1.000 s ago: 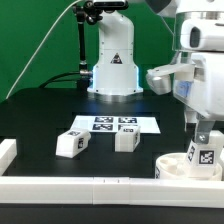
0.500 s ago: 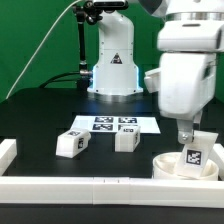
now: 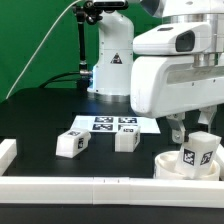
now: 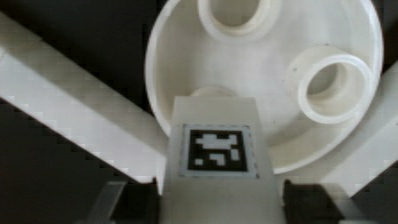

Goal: Assemble stool

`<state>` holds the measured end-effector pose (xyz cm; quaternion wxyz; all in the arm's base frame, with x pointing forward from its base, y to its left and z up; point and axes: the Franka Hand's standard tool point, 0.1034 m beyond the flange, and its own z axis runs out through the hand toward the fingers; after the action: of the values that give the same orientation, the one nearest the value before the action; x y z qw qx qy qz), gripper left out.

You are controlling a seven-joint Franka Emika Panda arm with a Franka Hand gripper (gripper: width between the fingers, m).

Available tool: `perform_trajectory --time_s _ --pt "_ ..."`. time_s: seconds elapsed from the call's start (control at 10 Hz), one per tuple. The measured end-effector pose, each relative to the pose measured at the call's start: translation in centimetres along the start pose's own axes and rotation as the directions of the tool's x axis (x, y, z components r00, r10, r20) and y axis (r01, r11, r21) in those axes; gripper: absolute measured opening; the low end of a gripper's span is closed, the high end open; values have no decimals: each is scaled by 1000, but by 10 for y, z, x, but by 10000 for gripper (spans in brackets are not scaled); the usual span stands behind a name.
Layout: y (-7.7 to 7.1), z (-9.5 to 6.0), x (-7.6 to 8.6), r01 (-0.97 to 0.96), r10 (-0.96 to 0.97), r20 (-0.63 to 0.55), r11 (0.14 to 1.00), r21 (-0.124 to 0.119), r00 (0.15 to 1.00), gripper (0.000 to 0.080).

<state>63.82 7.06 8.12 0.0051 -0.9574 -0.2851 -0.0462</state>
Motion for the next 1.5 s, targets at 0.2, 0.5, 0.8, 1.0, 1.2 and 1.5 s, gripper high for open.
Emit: perform_trajectory --time_s 0.2,0.5,0.8,1.0,1.2,1.5 --pt "0 0 0 -153 153 -2 988 0 988 334" --pt "-3 0 5 -434 434 -62 901 15 899 334" --pt "-4 1 8 -652 654 -76 757 47 753 334" --pt "0 1 7 -768 769 -74 638 51 634 334" --pt "4 1 5 -855 855 -83 516 51 511 335" --pt "7 1 3 -909 909 -83 414 56 409 335"
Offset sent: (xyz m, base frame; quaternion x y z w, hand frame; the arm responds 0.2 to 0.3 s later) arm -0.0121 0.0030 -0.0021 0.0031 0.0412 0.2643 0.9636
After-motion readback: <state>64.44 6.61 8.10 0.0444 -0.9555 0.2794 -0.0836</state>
